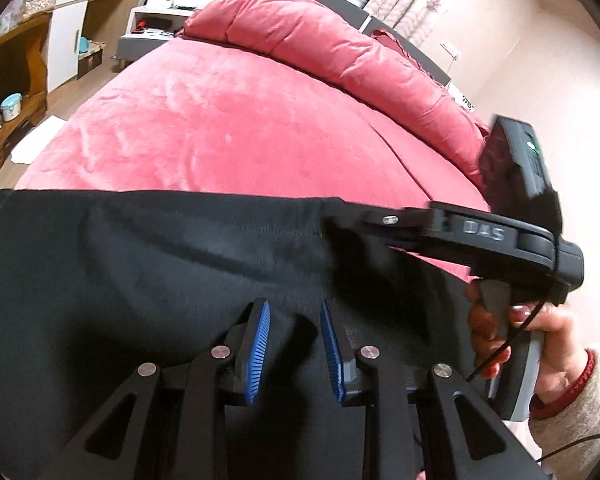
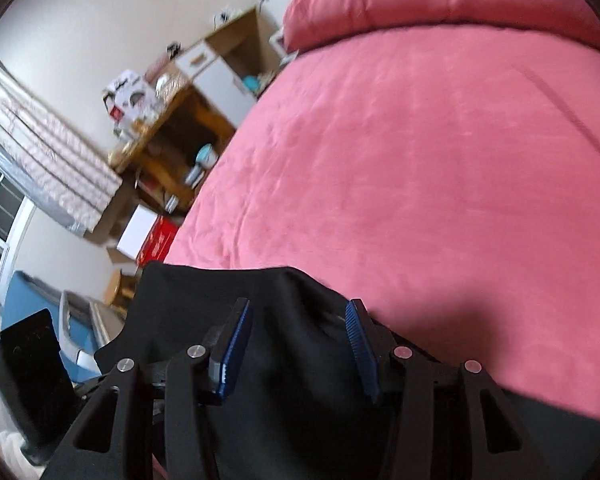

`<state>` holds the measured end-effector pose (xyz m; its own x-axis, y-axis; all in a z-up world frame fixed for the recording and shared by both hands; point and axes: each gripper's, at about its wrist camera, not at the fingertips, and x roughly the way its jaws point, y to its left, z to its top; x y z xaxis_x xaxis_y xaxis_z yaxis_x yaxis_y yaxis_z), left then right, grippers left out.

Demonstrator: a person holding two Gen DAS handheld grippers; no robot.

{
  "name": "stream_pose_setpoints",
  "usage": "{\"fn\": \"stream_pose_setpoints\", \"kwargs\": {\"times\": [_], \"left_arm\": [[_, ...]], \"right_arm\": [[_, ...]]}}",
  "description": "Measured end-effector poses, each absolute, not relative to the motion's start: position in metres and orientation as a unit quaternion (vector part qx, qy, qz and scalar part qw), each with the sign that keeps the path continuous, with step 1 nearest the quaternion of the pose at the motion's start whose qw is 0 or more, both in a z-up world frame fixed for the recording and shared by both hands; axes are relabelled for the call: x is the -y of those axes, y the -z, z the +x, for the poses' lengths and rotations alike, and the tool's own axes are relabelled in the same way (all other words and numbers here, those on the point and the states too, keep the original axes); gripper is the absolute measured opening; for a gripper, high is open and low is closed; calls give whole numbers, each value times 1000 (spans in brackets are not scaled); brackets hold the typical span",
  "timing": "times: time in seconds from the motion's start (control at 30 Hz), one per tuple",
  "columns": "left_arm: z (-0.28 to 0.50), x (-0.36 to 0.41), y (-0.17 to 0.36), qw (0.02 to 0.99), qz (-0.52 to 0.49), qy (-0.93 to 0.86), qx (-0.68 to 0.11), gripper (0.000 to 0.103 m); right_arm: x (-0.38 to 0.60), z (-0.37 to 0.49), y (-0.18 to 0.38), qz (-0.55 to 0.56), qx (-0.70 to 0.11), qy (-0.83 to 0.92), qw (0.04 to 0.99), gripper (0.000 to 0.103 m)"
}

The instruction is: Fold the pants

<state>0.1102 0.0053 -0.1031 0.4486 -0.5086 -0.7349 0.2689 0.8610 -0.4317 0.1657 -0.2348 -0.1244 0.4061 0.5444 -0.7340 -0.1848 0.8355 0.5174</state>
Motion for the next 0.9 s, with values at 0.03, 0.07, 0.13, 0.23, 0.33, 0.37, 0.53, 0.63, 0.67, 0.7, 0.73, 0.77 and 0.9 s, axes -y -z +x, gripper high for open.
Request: {"fn": "stream_pose_setpoints", "kwargs": {"times": [0.03, 0.07, 0.13, 0.23, 0.33, 0.37, 0.53, 0.63, 0.67, 0.7, 0.73, 0.77, 0.9], "left_arm": [[113, -4, 105, 841, -127, 231, -473, 27], [115, -3, 107, 840, -127, 232, -473, 27], [119, 0, 111, 840, -121, 233, -474, 27], [121, 5, 123, 841, -101, 219, -484, 26], [116, 3, 132, 845, -96, 222, -477, 26], [113, 3, 130, 847, -92, 223, -474, 26], [92, -4, 118, 856, -102, 220, -456, 27], [80, -11, 118, 856, -113, 218, -454, 27], [78, -11, 118, 857, -110, 219, -454, 28], [76, -10, 118, 858, -103, 220, -453, 28], [74, -9, 117, 860, -96, 220, -451, 28], [73, -8, 116, 861, -93, 219, -450, 28], [78, -12, 116, 857, -117, 211, -455, 28]], "right_arm": [[229, 171, 129, 173, -506, -228, 813, 35], [221, 171, 132, 165, -513, -236, 809, 24], [211, 175, 131, 134, -517, -229, 814, 11], [206, 187, 131, 110, -513, -192, 829, 7], [206, 198, 149, 106, -515, -173, 833, 6], [210, 196, 149, 114, -509, -173, 835, 6], [243, 153, 109, 166, -424, -182, 871, 19], [274, 117, 94, 191, -397, -156, 884, 49], [289, 102, 91, 198, -395, -138, 887, 51], [303, 89, 90, 199, -397, -120, 888, 51], [321, 73, 89, 200, -400, -94, 889, 51], [334, 62, 87, 203, -401, -75, 890, 51], [410, -3, 79, 236, -395, 23, 888, 52]]}}
